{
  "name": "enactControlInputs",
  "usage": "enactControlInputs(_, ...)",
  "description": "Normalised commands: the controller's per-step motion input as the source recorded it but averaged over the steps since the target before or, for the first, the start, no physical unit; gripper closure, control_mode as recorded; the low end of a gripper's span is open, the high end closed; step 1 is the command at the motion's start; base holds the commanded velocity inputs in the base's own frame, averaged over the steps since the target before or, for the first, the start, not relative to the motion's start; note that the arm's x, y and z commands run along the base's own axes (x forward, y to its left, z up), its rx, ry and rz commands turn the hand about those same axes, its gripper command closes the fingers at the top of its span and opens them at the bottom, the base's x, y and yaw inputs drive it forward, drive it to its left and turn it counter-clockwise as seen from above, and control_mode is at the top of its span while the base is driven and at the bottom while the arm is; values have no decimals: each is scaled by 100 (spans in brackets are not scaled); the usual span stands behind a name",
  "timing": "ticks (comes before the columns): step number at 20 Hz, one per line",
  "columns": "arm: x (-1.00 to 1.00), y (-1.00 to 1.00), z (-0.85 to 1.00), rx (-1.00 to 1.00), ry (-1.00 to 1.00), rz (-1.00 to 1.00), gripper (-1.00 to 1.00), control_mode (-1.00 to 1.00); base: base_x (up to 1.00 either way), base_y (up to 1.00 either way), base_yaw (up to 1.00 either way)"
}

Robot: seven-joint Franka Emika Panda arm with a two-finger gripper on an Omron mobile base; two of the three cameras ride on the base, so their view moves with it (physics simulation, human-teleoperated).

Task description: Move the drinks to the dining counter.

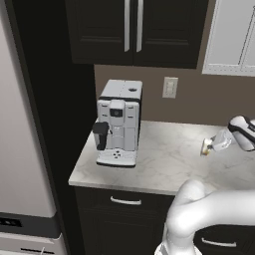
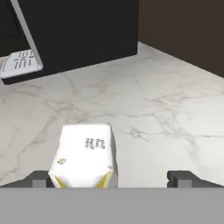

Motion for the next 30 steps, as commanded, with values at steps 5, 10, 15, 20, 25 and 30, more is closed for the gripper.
enactControlInputs(5, 0, 1, -14, 0, 0, 0, -100, -100, 0, 0, 0)
enactControlInputs(10, 0, 8, -13, 0, 0, 0, -100, -100, 0, 0, 0)
enactControlInputs(15, -4, 24, -10, 0, 0, 0, -100, -100, 0, 0, 0)
enactControlInputs(20, -8, 21, -2, 0, 0, 0, 100, -100, 0, 0, 0)
enactControlInputs(25, 0, 4, 0, 0, 0, 0, 100, -100, 0, 0, 0)
enactControlInputs(30, -17, 0, 13, 0, -7, 0, 100, -100, 0, 0, 0)
